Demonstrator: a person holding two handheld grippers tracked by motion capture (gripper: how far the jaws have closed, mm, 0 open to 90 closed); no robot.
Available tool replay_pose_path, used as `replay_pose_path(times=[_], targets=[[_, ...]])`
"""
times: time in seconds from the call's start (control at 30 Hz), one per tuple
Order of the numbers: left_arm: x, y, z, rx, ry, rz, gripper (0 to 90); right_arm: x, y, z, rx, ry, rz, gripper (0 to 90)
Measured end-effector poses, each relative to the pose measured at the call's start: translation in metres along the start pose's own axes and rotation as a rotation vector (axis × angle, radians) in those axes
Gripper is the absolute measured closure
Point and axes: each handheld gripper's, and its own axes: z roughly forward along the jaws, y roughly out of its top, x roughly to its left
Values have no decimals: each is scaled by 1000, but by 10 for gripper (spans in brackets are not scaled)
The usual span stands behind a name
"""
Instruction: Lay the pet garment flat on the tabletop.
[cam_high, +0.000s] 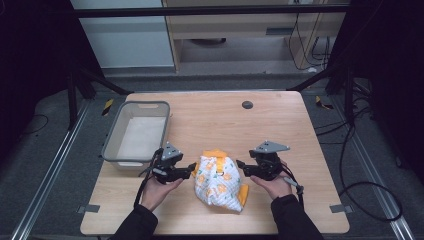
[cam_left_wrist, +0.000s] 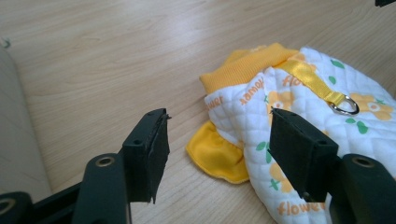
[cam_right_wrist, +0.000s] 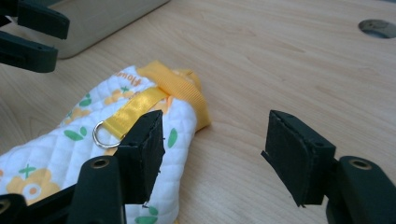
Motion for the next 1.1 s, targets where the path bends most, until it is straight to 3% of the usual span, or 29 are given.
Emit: replay_pose_path(times=[0.4,0.73,0.97,1.1], targets=[[-11,-8,23,83,-57,18,421,7,-13,16,81,38,-4,451],[-18,-11,35,125,-76,43,502,9,-17,26,133,68,12,509],[-17,-15,41,144,-121,5,587,9,-19,30,135,100,29,548],[-16,-17,42,159,-145,-12,687,11,-20,34,164,113,33,601]])
